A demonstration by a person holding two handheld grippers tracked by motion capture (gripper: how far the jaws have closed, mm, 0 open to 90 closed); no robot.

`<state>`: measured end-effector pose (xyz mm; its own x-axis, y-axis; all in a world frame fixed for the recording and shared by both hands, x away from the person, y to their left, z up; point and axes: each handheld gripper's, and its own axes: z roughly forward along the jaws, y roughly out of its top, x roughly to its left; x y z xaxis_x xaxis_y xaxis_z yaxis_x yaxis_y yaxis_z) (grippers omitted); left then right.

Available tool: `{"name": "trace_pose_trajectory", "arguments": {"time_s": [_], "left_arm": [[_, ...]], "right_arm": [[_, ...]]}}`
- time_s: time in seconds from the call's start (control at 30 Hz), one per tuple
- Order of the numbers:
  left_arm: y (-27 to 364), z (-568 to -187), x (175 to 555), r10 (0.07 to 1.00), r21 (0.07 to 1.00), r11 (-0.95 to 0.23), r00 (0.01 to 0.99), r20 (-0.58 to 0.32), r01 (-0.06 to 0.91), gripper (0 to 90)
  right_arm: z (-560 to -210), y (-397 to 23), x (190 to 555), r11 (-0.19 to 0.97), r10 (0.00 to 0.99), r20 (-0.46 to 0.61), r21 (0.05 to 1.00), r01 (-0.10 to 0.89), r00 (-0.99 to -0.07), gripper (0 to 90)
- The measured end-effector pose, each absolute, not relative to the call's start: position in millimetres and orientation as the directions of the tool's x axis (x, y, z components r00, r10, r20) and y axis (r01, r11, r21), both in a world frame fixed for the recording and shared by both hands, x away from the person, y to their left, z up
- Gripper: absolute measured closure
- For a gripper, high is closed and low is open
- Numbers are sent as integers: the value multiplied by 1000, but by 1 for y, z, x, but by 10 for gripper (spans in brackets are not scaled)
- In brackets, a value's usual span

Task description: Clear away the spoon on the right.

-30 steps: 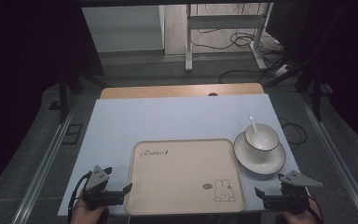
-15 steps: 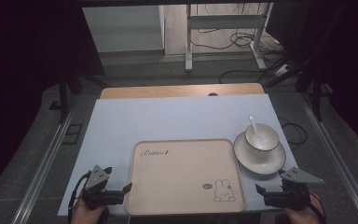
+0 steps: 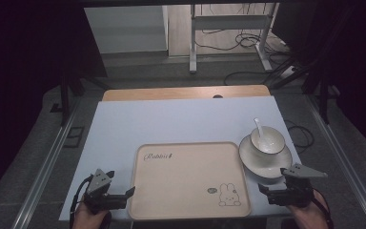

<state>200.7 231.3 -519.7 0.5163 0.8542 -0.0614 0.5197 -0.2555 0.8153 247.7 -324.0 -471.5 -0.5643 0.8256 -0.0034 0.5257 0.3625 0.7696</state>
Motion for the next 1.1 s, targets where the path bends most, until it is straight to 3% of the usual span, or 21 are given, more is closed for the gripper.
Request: {"name": "trace_pose_trajectory", "arguments": {"time_s": [1.1], "left_arm": [[231,-519,200,858,820,-252,511,-57,514,42]], "right_arm": [[-443,-315,322,335,852,-5,773,538,-524,0]]}}
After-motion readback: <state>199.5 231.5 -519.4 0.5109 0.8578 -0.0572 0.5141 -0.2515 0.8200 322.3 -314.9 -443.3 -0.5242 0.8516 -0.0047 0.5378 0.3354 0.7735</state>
